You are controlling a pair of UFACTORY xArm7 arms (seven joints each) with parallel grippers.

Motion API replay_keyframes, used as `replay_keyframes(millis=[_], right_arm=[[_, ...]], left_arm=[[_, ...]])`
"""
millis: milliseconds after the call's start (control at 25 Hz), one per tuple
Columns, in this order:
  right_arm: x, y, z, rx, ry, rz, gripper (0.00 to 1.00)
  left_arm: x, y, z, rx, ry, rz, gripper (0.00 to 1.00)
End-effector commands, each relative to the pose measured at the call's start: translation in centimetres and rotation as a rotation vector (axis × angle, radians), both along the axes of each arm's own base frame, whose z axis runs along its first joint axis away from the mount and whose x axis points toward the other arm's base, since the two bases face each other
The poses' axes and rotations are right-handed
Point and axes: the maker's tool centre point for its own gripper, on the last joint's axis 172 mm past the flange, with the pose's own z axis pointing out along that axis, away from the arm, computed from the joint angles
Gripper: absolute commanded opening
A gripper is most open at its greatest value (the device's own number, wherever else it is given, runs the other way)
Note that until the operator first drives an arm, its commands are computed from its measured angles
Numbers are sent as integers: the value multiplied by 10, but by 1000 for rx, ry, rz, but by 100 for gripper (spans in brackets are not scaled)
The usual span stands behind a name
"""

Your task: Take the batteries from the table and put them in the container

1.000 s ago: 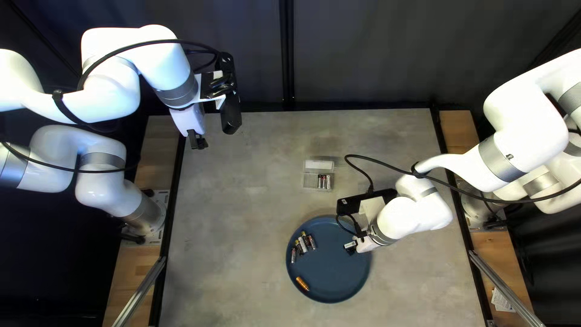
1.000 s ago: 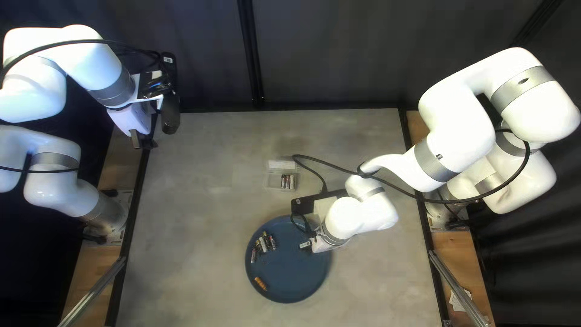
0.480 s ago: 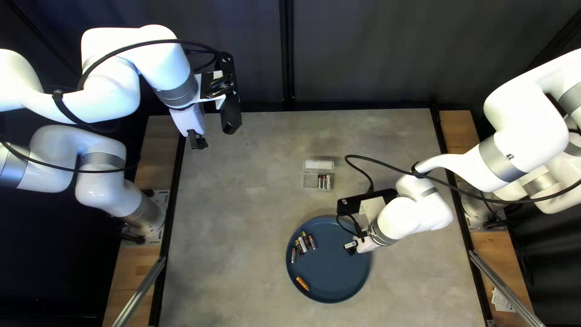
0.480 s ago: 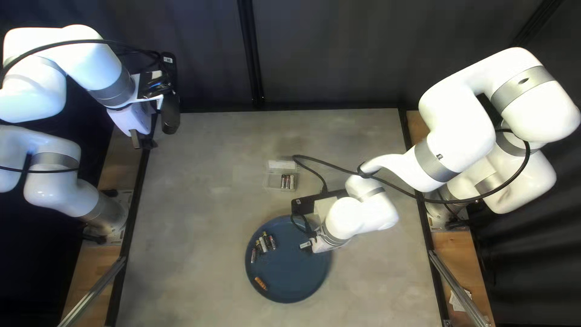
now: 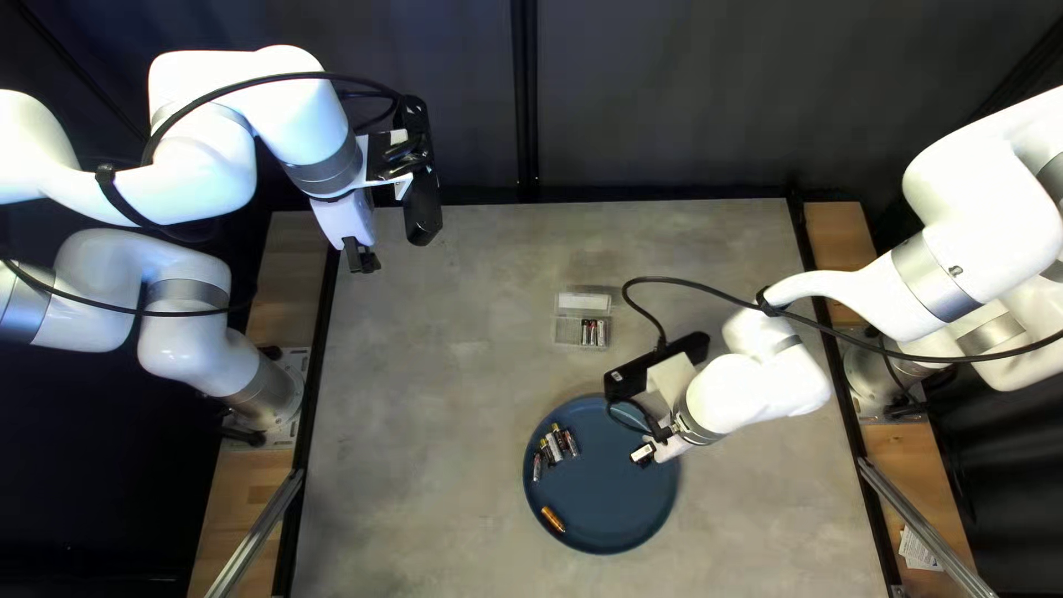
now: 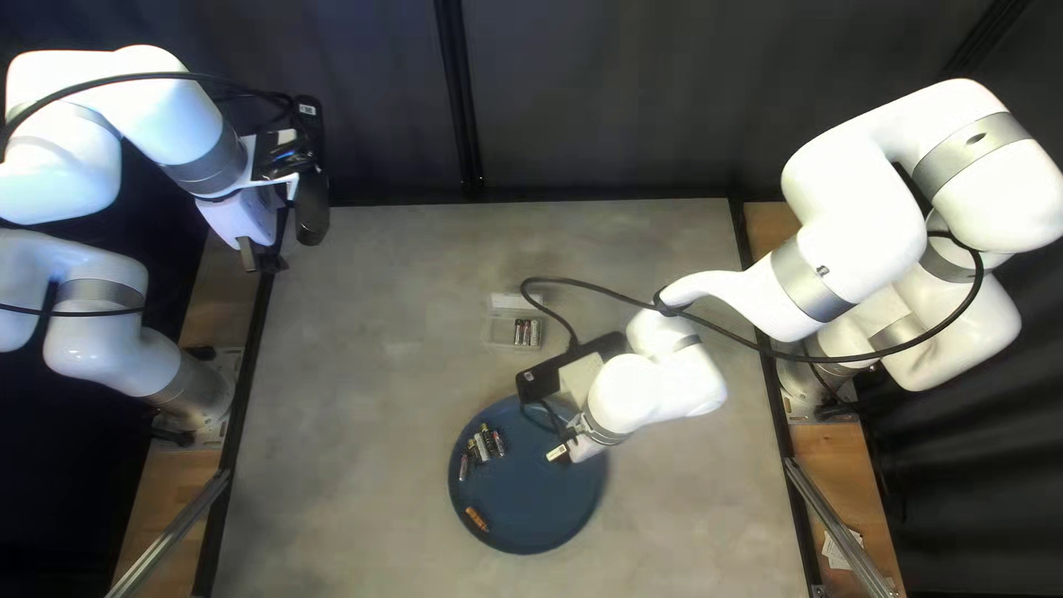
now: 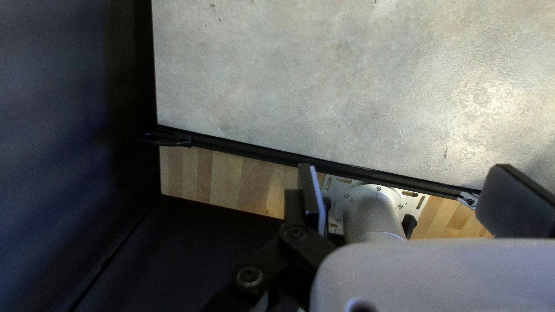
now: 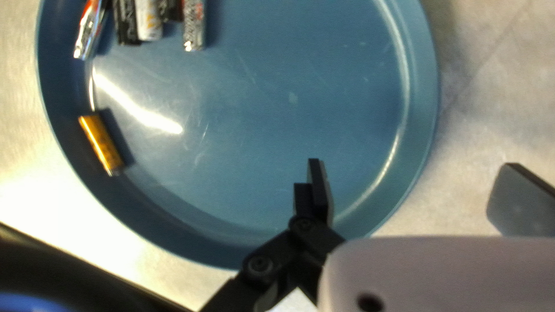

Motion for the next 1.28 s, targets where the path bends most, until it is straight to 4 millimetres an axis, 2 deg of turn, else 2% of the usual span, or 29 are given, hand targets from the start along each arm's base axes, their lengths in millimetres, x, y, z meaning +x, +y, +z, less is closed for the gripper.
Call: replay_keyframes(millis=[40, 240, 440, 520, 560, 600, 840, 960, 1080, 1280], right_arm=[[-3, -21, -3, 8, 0, 89, 100], [4, -24, -21, -18, 2, 188, 100], [3, -27, -25, -67, 18, 232, 100], [2, -28, -25, -81, 27, 238, 84], [2, -29, -25, -82, 28, 239, 12], [2, -30, -26, -88, 35, 239, 0], [6, -33, -33, -86, 63, 232, 0], [4, -32, -27, -78, 72, 198, 0], [-1, -28, -21, -59, 89, 97, 0], [-24, -14, -27, -47, 76, -134, 0]], left_arm=[[0, 0, 0, 0, 0, 0, 100], [0, 0, 0, 0, 0, 0, 100], [0, 0, 0, 0, 0, 0, 100], [0, 0, 0, 0, 0, 0, 100], [0, 0, 0, 0, 0, 0, 100], [0, 0, 0, 0, 0, 0, 100], [0, 0, 0, 0, 0, 0, 100], [0, 0, 0, 0, 0, 0, 100], [0, 0, 0, 0, 0, 0, 100], [0, 0, 0, 0, 0, 0, 100]])
